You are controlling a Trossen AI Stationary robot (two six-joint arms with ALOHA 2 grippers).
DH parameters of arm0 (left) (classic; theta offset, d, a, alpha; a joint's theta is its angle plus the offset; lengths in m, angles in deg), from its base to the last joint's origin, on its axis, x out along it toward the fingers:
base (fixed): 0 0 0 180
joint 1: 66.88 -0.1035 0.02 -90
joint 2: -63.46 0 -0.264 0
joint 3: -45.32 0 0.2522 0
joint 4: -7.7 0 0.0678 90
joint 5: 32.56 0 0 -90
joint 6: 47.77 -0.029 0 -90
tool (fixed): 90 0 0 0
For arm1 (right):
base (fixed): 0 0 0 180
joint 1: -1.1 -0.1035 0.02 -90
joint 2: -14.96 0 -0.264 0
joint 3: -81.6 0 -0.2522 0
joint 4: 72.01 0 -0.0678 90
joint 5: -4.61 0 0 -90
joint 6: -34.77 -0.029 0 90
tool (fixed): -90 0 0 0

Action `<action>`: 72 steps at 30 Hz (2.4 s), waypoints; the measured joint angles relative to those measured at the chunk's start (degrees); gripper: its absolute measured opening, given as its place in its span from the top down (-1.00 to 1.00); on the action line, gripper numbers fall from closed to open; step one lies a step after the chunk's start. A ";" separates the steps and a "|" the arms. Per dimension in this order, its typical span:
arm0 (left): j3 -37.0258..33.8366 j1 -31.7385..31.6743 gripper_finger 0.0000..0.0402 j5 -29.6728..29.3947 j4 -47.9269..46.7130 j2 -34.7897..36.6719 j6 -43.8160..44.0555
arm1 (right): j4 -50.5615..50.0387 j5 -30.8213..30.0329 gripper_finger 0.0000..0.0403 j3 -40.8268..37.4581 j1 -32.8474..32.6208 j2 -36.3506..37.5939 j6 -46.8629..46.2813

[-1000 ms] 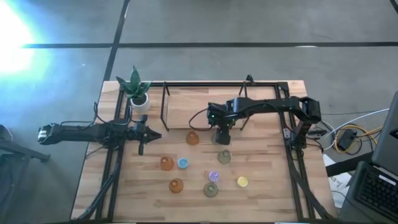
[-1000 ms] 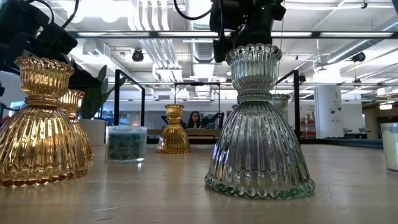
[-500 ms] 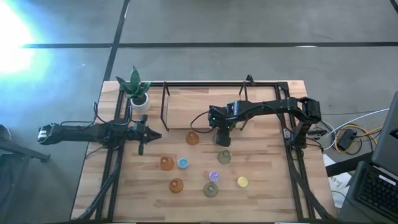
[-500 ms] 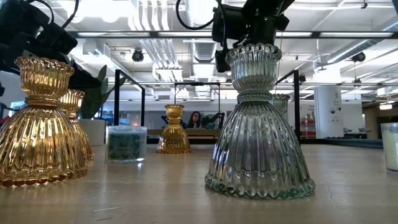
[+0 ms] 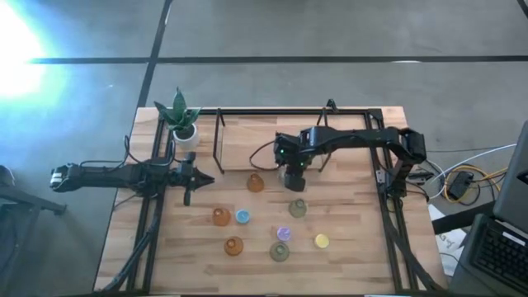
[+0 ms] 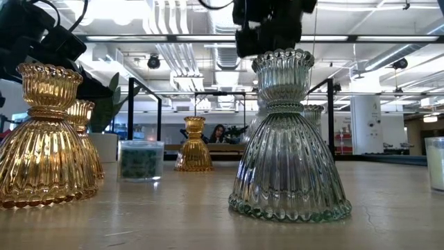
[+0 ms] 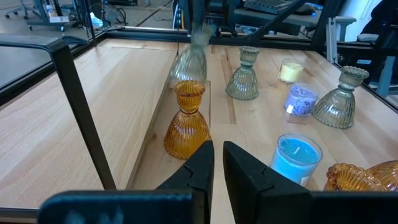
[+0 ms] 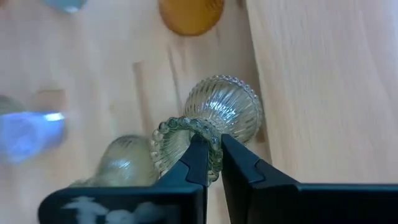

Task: Pick & Place candle stick holders
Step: Put the top green glass candlestick on the shelf

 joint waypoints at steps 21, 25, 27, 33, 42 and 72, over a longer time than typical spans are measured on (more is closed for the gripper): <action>0.00 -0.02 0.80 0.00 0.00 0.00 0.00 | -16.63 8.66 0.93 16.17 19.61 0.00 7.79; 0.00 0.00 0.80 0.00 0.02 0.00 0.00 | -17.34 8.70 0.93 15.61 24.35 -0.02 11.09; 0.00 -0.01 0.80 0.00 0.00 0.00 0.00 | -17.16 8.75 0.93 15.32 26.11 -0.02 12.15; -0.02 -0.02 0.80 -0.02 0.02 0.00 0.00 | -17.19 8.70 0.93 15.06 28.45 -1.07 18.58; 0.00 0.00 0.80 0.00 0.02 0.01 0.00 | -18.54 5.62 0.93 15.01 28.39 -5.33 33.75; 0.00 0.00 0.80 -0.02 -0.37 0.00 0.00 | -20.30 2.65 0.93 20.16 32.68 -12.74 40.42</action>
